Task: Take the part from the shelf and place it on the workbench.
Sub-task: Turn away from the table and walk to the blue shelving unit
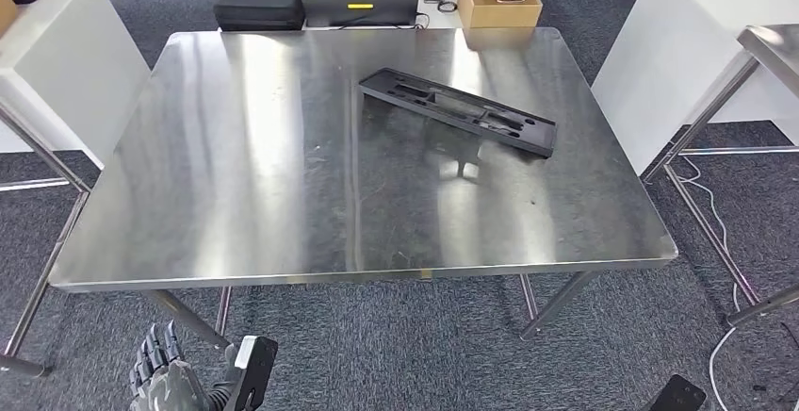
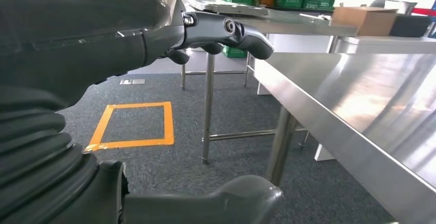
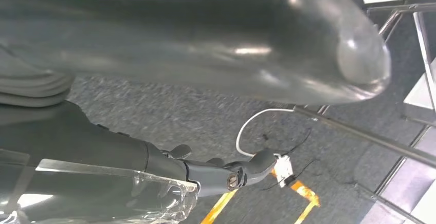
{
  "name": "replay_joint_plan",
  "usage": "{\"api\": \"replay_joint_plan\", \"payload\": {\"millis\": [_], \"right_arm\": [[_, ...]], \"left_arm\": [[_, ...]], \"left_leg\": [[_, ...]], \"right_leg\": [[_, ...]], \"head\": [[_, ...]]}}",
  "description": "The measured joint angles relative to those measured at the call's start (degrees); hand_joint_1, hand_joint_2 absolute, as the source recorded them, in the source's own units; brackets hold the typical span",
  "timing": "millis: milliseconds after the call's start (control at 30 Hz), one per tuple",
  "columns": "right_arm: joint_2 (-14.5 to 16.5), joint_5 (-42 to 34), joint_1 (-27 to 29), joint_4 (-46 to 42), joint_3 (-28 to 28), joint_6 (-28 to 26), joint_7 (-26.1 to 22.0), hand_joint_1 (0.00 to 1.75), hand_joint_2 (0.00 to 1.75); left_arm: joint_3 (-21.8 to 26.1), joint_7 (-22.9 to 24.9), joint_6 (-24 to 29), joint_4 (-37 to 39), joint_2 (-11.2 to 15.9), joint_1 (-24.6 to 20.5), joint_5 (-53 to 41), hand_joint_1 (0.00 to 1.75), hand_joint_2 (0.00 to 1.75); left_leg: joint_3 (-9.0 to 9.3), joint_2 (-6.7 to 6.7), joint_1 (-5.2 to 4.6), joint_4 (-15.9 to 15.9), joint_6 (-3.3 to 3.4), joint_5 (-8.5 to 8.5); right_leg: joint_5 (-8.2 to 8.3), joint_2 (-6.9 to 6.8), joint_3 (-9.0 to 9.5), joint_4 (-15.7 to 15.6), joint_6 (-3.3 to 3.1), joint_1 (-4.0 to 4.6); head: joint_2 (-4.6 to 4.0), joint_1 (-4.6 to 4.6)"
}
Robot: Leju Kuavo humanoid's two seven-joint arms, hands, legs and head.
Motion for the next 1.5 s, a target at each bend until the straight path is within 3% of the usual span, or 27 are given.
{"api": "replay_joint_plan", "payload": {"millis": [33,100,167,200,233,267,333,367,433,533,567,633,667,700,767,833,900,933,1033,1067,1133,1200,1233,1300,1367,1433,1500], "right_arm": [[-0.1,0.0,-0.2,0.8,-0.2,0.0,0.3,0.0,0.0],[-0.3,0.6,-0.7,3.3,-0.4,-0.3,2.7,0.0,0.0],[-0.8,2.4,-1.2,7.1,-0.5,-0.7,7.6,0.0,0.0],[-1.1,3.9,-1.4,8.9,-0.5,-0.9,10.6,0.0,0.0],[-1.4,6.5,-1.3,10.7,-0.6,-0.9,13.9,0.0,0.0],[-1.6,10.6,-1.0,12.1,-1.1,-1.0,17.6,0.0,0.0],[-1.6,21.6,-0.4,13.8,-3.3,-1.0,24.9,0.0,0.0],[-1.5,26.9,-0.2,14.4,-4.7,-1.0,28.2,0.0,0.0],[-1.1,33.8,0.0,15.6,-6.9,-1.0,33.3,0.0,0.0],[-0.1,37.7,0.5,17.7,-8.1,-1.0,38.7,0.0,0.0],[0.2,38.8,0.8,18.2,-8.0,-1.0,40.3,0.0,0.0],[0.8,41.4,1.2,19.1,-7.6,-1.0,43.1,0.0,0.0],[1.0,42.6,1.4,19.4,-7.3,-1.0,44.3,0.0,0.0],[1.2,43.7,1.6,19.7,-6.9,-1.0,45.3,0.0,0.0],[1.4,45.7,1.9,20.2,-5.8,-0.9,47.0,0.0,0.0],[1.7,47.5,2.1,20.7,-4.6,-0.7,48.2,0.0,0.0],[1.9,49.3,2.3,21.0,-3.4,-0.6,49.6,0.0,0.0],[1.9,50.2,2.4,21.1,-2.7,-0.5,50.3,0.0,0.0],[2.2,52.1,2.7,21.4,-1.0,-0.2,52.1,0.0,0.0],[2.3,52.5,2.8,21.5,-0.5,-0.1,52.7,0.0,0.0],[2.5,53.9,3.1,21.6,0.4,0.2,53.9,0.0,0.0],[2.6,56.4,3.3,21.7,1.6,0.9,55.0,0.0,0.0],[2.6,58.2,3.4,21.8,2.5,1.5,55.5,0.0,0.0],[2.7,62.0,3.5,21.8,4.9,3.3,56.3,0.0,0.0],[2.8,64.7,3.6,21.8,7.3,5.3,57.0,0.0,0.0],[2.8,65.9,3.6,21.8,9.2,7.1,57.4,0.0,0.0],[2.8,66.6,3.8,21.8,10.5,8.6,57.4,0.0,0.0]], "left_arm": [[-0.1,0.1,0.0,0.0,0.0,-0.1,0.0,0.0,0.0],[-0.7,0.9,0.0,-0.1,0.0,-0.2,0.0,0.0,0.0],[-1.8,2.3,0.0,-0.1,0.0,-0.5,0.0,0.0,0.0],[-2.6,2.5,0.0,0.0,0.0,-0.6,0.3,0.0,0.0],[-3.1,1.5,0.0,0.1,0.0,-0.8,1.3,0.0,0.0],[-3.1,-1.6,0.0,0.2,0.0,-0.9,3.4,0.0,0.0],[-1.0,-13.4,0.0,0.8,-0.4,-1.0,10.7,0.0,0.0],[0.8,-20.6,0.0,1.5,-0.6,-1.2,15.0,0.0,0.0],[4.9,-33.3,0.0,3.6,-0.8,-2.1,22.1,0.0,0.0],[12.4,-50.1,0.0,9.6,-1.0,-3.9,30.4,0.0,0.0],[14.9,-54.1,0.0,11.8,-1.0,-4.4,32.1,0.0,0.0],[18.6,-59.7,0.0,15.8,-1.1,-5.2,34.2,0.0,0.0],[19.7,-62.1,0.0,17.7,-1.1,-5.6,34.9,0.0,0.0],[20.5,-64.5,0.0,19.7,-1.2,-6.2,35.5,0.0,0.0],[21.7,-69.3,-0.1,23.7,-1.3,-7.2,36.5,0.0,0.0],[22.7,-73.0,-0.1,27.5,-1.4,-8.2,37.2,0.0,0.0],[22.9,-74.7,-0.1,30.5,-1.5,-9.1,37.6,0.0,0.0],[22.6,-75.1,0.0,31.9,-1.7,-9.5,37.7,0.0,0.0],[21.5,-75.2,0.0,35.2,-2.1,-10.0,37.8,0.0,0.0],[21.1,-75.2,0.0,36.1,-2.2,-10.2,37.9,0.0,0.0],[20.3,-75.2,0.0,37.8,-2.3,-10.6,37.8,0.0,0.0],[19.8,-75.3,0.0,39.2,-2.4,-10.9,37.5,0.0,0.0],[19.8,-75.3,0.0,40.0,-2.4,-11.1,37.3,0.0,0.0],[20.3,-75.1,0.0,41.2,-2.4,-11.4,36.9,0.0,0.0],[20.5,-75.1,0.0,42.5,-2.5,-11.8,38.1,0.0,0.0],[20.3,-74.7,0.0,44.1,-2.5,-12.1,41.8,0.0,0.0],[19.5,-73.1,0.0,45.3,-2.6,-11.9,44.4,0.0,0.0]], "left_leg": [[-0.58,0.09,-0.12,-0.2,0.73,0.59],[-2.1,0.35,-0.17,-0.6,2.03,2.04],[-3.85,0.45,-0.47,-0.5,2.54,3.34],[-4.7,0.46,-0.64,-0.5,2.62,4.03],[-5.52,0.46,-0.79,-0.4,2.65,4.72],[-6.3,0.45,-0.92,-0.4,2.62,5.36],[-7.6,0.49,-1.09,-0.2,2.34,6.53],[-8.07,0.53,-1.22,-0.1,2.09,7.07],[-8.4,0.77,-1.4,-0.3,1.49,8.15],[-8.61,0.87,-1.27,-0.3,0.45,8.78],[-9.01,0.81,-1.13,0.7,0.06,7.27],[-10.5,0.64,-0.83,6.1,-0.67,1.33],[-11.29,0.6,-0.7,9.9,-0.98,-1.58],[-11.8,0.57,-0.56,13.4,-1.26,-3.25],[-10.7,0.6,-0.1,16.1,-1.67,-2.42],[-5.88,0.62,0.43,11.1,-1.9,0.3],[-0.65,0.5,0.53,3.7,-1.87,0.25],[0.6,0.41,0.41,1.5,-1.73,-0.37],[0.03,0.42,-0.22,-0.1,-0.22,-0.03],[-0.55,0.49,-0.32,-0.3,0.58,0.57],[-1.96,0.63,-0.34,-0.6,1.83,1.87],[-3.53,0.75,-0.52,-0.5,2.18,3.11],[-4.33,0.88,-0.6,-0.5,2.15,3.74],[-5.8,1.08,-0.69,-0.5,1.99,4.98],[-6.99,1.05,-0.73,-0.4,1.59,6.17],[-7.64,1.04,-0.84,-0.4,0.94,7.33],[-7.79,1.12,-0.89,-0.6,0.32,8.39]], "right_leg": [[-0.39,0.08,-0.47,0.4,0.29,-0.13],[-4.05,0.26,-2.19,4.0,-0.01,-0.37],[-9.31,0.37,-4.22,11.2,-0.5,-0.21],[-10.68,0.44,-4.64,14.4,-0.35,-0.09],[-10.82,0.49,-4.37,16.3,0.03,0.02],[-9.85,0.54,-3.12,16.2,0.52,0.16],[-7.46,0.59,2.24,10.2,0.9,0.46],[-7.32,0.61,5.68,5.4,0.55,0.77],[-8.17,0.67,9.58,-1.2,-0.68,1.4],[-7.56,0.54,9.26,-2.5,-2.37,1.37],[-6.98,0.44,8.85,-2.5,-3.06,1.11],[-5.72,0.19,7.66,-2.5,-4.05,0.77],[-5.15,0.09,6.95,-2.5,-4.29,0.78],[-4.61,-0.03,6.32,-2.3,-4.25,0.8],[-3.65,-0.22,4.86,-1.8,-3.93,0.77],[-2.99,-0.26,3.3,-0.9,-3.44,0.67],[-2.57,-0.26,1.98,0.1,-2.84,0.79],[-2.3,-0.26,1.57,0.4,-2.42,0.92],[-1.5,-0.15,0.49,0.7,-0.79,1.01],[-2.27,-0.05,-0.18,1.5,-0.62,0.93],[-6.47,0.19,-2.22,6.1,-1.05,0.65],[-10.84,0.37,-4.01,13.2,-1.18,0.7],[-11.53,0.44,-4.09,15.8,-0.84,0.72],[-9.78,0.49,-1.62,15.4,0.29,0.7],[-7.64,0.54,4.2,7.9,0.79,0.63],[-7.94,0.7,9.23,-0.3,0.06,1.03],[-8.38,0.8,10.23,-3.1,-0.89,1.53]], "head": [[0.0,0.01],[0.0,0.27],[0.0,0.58],[0.0,0.63],[0.0,0.65],[0.0,0.68],[0.0,0.7],[0.0,0.69],[0.0,0.55],[0.0,0.39],[0.0,0.29],[0.0,0.04],[0.0,-0.06],[0.0,-0.08],[0.0,-0.07],[0.0,-0.1],[0.0,-0.15],[0.0,-0.16],[0.0,-0.14],[0.0,-0.08],[0.0,0.16],[0.0,0.45],[0.0,0.48],[0.0,0.53],[0.0,0.55],[0.0,0.46],[0.0,0.31]]}}
